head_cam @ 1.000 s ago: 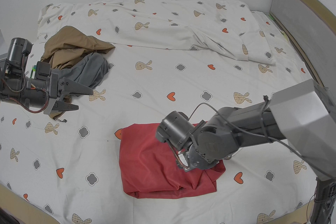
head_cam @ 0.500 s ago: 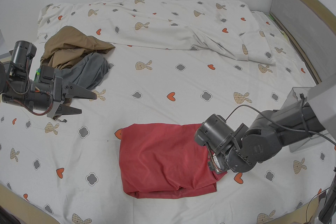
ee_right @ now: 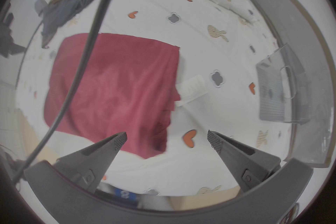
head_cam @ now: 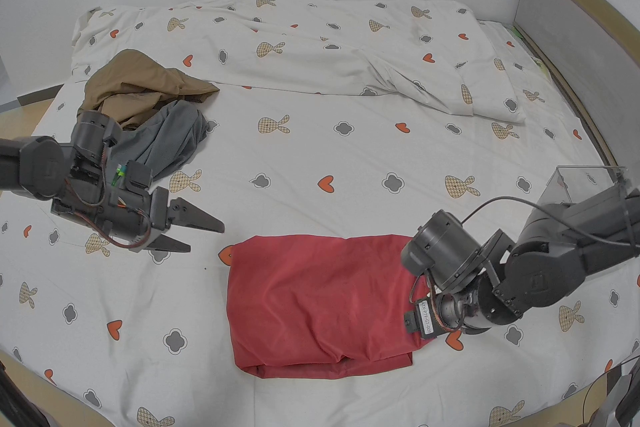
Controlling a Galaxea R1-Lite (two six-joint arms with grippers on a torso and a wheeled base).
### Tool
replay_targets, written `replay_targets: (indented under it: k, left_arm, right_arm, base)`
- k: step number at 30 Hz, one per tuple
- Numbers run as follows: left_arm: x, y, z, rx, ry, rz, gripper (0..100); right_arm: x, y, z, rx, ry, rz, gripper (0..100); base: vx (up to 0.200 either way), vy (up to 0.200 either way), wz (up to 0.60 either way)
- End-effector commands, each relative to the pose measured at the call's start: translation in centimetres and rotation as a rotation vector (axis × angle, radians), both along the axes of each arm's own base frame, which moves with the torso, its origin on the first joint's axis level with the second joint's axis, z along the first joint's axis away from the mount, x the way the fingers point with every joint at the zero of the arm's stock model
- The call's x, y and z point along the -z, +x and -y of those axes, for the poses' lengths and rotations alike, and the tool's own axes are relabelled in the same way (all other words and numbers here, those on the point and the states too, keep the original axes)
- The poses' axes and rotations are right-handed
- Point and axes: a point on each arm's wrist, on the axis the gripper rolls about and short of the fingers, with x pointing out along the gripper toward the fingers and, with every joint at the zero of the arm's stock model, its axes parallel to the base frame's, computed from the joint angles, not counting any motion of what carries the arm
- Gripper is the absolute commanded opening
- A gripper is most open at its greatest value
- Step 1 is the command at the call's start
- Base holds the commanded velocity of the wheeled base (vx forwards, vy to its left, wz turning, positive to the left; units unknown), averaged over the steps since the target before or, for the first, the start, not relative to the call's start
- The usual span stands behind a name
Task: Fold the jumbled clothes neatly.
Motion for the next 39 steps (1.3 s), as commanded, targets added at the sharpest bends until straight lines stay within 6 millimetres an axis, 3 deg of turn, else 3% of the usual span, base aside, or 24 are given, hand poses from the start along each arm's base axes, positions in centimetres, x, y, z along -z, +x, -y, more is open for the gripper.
replay_targets:
  k: [1,6,7,9,10,11,14,22,27,34,39]
  left_arm:
    - [4.6,1.1,3.5,0.1,0.035,-0.055,100]
    - [5.5,0.8,6.1,0.179,0.031,-0.011,100]
    - [5.9,0.7,7.2,0.209,0.028,-0.004,100]
    - [6.2,0.9,8.3,0.236,0.028,-0.001,100]
    - [6.2,0.9,8.3,0.236,0.028,-0.001,100]
    - [6.7,1.0,9.1,0.256,0.025,0.007,100]
    - [8.1,1.2,10.0,0.28,0.027,0.0,100]
    - [11.2,2.9,8.2,0.187,0.099,-0.064,100]
    - [11.7,3.3,7.1,0.154,0.11,-0.077,100]
    - [12.1,3.1,7.1,0.157,0.113,-0.092,100]
    - [11.7,2.9,6.9,0.153,0.112,-0.088,100]
  right_arm:
    - [-5.5,-0.7,0.1,-0.068,0.262,0.038,100]
    - [-4.3,0.2,-0.6,-0.092,0.263,-0.016,100]
    - [-1.2,1.2,-1.6,-0.081,0.202,-0.085,100]
    - [1.9,2.3,-2.3,-0.067,0.157,-0.134,100]
    - [1.9,2.3,-2.3,-0.067,0.157,-0.134,100]
    - [4.6,3.5,-2.9,-0.054,0.146,-0.15,100]
    - [6.2,4.6,-2.9,-0.039,0.163,-0.135,100]
    - [7.6,5.7,-0.5,0.037,0.134,-0.162,100]
    - [8.4,5.6,1.3,0.083,0.11,-0.194,100]
    - [9.0,5.3,1.6,0.083,0.135,-0.163,100]
    - [7.0,4.4,1.9,0.072,0.178,-0.122,100]
  base:
    - [0.0,0.0,0.0]
    - [0.0,0.0,0.0]
    - [0.0,0.0,0.0]
    - [0.0,0.0,0.0]
    - [0.0,0.0,0.0]
    - [0.0,0.0,0.0]
    - [0.0,0.0,0.0]
    - [0.0,0.0,0.0]
    - [0.0,0.0,0.0]
    - [0.0,0.0,0.0]
    - [0.0,0.0,0.0]
